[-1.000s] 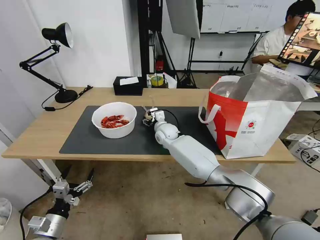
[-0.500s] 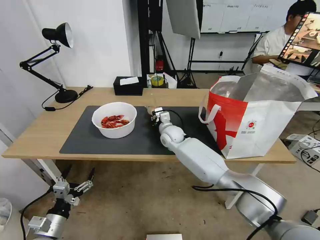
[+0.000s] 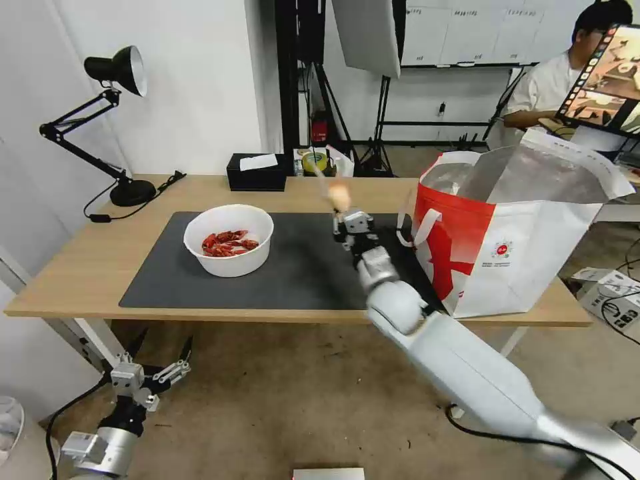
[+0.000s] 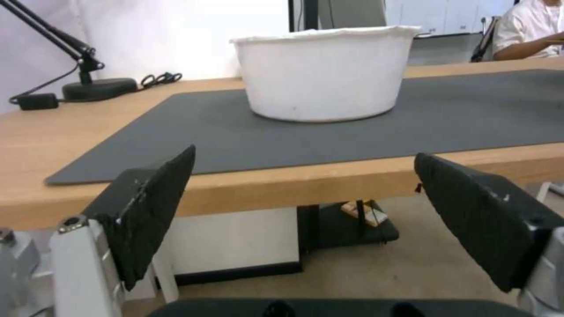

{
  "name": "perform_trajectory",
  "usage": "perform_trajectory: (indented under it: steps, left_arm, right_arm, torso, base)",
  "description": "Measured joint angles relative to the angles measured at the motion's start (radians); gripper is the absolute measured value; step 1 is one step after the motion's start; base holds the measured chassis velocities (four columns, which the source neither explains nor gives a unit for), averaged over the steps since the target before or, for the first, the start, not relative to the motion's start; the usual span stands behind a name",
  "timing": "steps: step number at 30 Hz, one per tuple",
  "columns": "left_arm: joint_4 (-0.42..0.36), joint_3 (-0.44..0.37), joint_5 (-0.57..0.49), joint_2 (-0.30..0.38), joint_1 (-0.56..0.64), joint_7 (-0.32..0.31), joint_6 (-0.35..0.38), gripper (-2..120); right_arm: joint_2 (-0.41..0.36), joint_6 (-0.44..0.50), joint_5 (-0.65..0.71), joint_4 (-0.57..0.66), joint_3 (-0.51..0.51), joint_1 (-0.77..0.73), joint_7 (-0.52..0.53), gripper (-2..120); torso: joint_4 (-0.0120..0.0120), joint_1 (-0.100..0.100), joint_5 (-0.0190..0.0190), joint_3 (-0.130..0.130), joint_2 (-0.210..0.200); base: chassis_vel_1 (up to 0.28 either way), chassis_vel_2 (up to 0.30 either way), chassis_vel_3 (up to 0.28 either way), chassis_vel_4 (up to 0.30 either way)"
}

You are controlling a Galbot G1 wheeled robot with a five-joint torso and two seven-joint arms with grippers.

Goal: Pick up the trash from the table and place it into the takeout bag.

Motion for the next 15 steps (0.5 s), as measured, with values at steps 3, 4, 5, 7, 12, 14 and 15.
perform_trajectory:
  steps: [3, 4, 5, 7, 12, 14, 15]
  left_arm:
    - [-0.002, 0.012, 0.007, 0.002, -0.007, -0.005, 0.007, 100]
    - [-0.002, 0.02, 0.013, 0.003, -0.011, -0.006, 0.009, 100]
    - [-0.002, 0.02, 0.013, 0.003, -0.011, -0.006, 0.009, 100]
    - [-0.002, 0.031, 0.019, 0.003, -0.018, -0.008, 0.013, 100]
    - [-0.006, 0.049, 0.03, 0.0, -0.026, -0.013, 0.022, 100]
    - [-0.006, 0.058, 0.034, -0.004, -0.027, -0.015, 0.023, 100]
    - [-0.006, 0.058, 0.034, -0.004, -0.027, -0.015, 0.023, 100]
  right_arm:
    - [-0.023, -0.021, -0.058, 0.071, 0.063, -0.04, 0.049, 8]
    - [-0.037, -0.046, -0.069, 0.107, 0.089, -0.053, 0.075, 8]
    - [-0.037, -0.046, -0.069, 0.107, 0.089, -0.053, 0.075, 8]
    - [-0.069, -0.102, -0.059, 0.161, 0.132, -0.064, 0.116, 8]
    - [-0.134, -0.212, 0.064, 0.232, 0.202, -0.046, 0.214, 8]
    - [-0.171, -0.285, 0.199, 0.254, 0.233, -0.021, 0.308, 8]
    - [-0.171, -0.285, 0.199, 0.254, 0.233, -0.021, 0.308, 8]
  torso:
    - [0.0001, 0.0, -0.0001, 0.0, 0.0]
    - [0.0, 0.0, -0.0001, 0.0, 0.0]
    - [0.0, 0.0, -0.0001, 0.0, 0.0]
    - [0.0, 0.0, -0.0001, 0.0, 0.0]
    - [0.0, 0.0, -0.0003, 0.0, 0.0]
    - [0.0, 0.0, -0.0002, 0.0, 0.0]
    - [0.0, 0.0, -0.0002, 0.0, 0.0]
  base:
    - [0.0, 0.0, 0.0, 0.0]
    - [0.0, 0.0, 0.0, 0.0]
    - [0.0, 0.0, 0.0, 0.0]
    - [0.0, 0.0, 0.0, 0.0]
    - [0.0, 0.0, 0.0, 0.0]
    - [0.0, 0.0, 0.0, 0.0]
    - [0.0, 0.0, 0.0, 0.0]
